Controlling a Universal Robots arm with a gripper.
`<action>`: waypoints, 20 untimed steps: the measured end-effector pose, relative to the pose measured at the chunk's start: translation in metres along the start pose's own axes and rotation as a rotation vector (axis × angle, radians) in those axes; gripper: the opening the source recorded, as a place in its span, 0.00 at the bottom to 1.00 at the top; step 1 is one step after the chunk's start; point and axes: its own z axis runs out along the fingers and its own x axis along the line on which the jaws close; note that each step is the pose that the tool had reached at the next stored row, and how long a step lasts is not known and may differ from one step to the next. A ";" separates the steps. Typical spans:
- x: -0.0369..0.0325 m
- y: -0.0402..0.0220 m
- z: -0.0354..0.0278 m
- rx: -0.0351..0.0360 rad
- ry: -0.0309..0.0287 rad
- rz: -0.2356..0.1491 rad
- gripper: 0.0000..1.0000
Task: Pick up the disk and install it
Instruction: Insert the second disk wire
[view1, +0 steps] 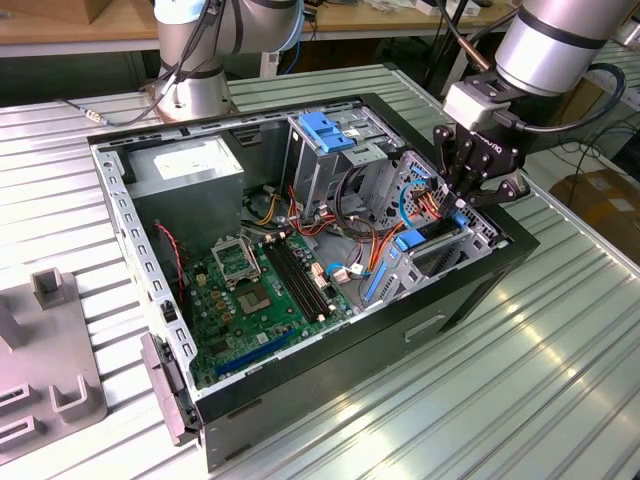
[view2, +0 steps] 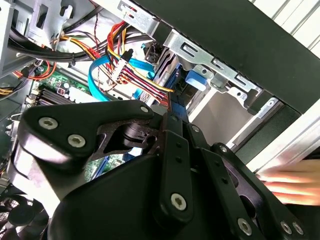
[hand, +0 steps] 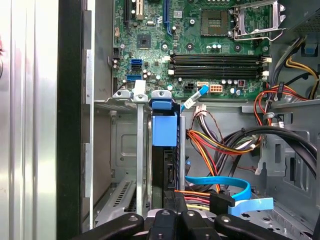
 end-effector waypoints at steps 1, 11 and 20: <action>0.0000 0.0000 0.0000 0.0000 0.0000 0.000 0.10; 0.0000 0.0004 -0.0004 -0.0068 -0.0021 0.000 0.10; 0.0004 0.0004 -0.0219 -0.0239 -0.0043 0.000 0.10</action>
